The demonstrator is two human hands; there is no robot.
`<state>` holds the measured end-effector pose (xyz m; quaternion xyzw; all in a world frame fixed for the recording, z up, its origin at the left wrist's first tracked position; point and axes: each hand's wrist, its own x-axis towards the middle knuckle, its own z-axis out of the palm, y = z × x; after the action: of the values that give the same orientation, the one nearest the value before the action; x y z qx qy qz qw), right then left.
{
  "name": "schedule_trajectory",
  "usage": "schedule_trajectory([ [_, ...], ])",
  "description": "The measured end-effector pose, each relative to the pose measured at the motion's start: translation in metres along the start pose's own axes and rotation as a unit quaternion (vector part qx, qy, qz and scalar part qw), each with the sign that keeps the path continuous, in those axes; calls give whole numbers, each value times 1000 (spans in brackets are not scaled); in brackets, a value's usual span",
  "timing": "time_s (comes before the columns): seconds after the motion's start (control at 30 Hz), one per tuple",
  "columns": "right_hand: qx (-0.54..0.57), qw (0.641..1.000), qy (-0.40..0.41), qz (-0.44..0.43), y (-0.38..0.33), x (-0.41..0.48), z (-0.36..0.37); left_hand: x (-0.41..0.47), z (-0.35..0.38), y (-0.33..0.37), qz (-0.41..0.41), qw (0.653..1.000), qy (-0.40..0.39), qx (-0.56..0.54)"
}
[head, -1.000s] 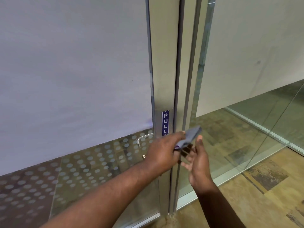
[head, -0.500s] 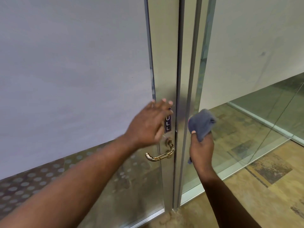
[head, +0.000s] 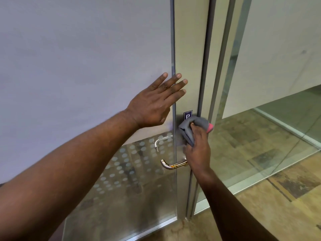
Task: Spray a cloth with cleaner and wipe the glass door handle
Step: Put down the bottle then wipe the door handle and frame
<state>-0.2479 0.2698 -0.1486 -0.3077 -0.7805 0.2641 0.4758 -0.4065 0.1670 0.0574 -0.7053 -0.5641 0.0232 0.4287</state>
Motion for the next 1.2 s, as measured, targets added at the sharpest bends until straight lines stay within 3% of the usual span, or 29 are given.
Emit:
schedule_trajectory([
  [0.17,32,999,-13,17,10,-12,0,0,3,1,-4,1000,-4,9],
  [0.33,-14,998,-59,9,24,-24,7,0,1,1,-8,1000,-8,2],
  [0.6,-91,982,-142,-90,20,-18,9,1,-1,1,-10,1000,-6,2],
  [0.77,-136,973,-139,-121,31,-10,3,1,1,1,-8,1000,-2,2],
  [0.93,-146,981,-114,-49,31,-8,-6,1,3,0,-8,1000,6,0],
  [1.2,-220,962,-154,-44,16,-7,3,1,2,1,-11,1000,6,-4],
])
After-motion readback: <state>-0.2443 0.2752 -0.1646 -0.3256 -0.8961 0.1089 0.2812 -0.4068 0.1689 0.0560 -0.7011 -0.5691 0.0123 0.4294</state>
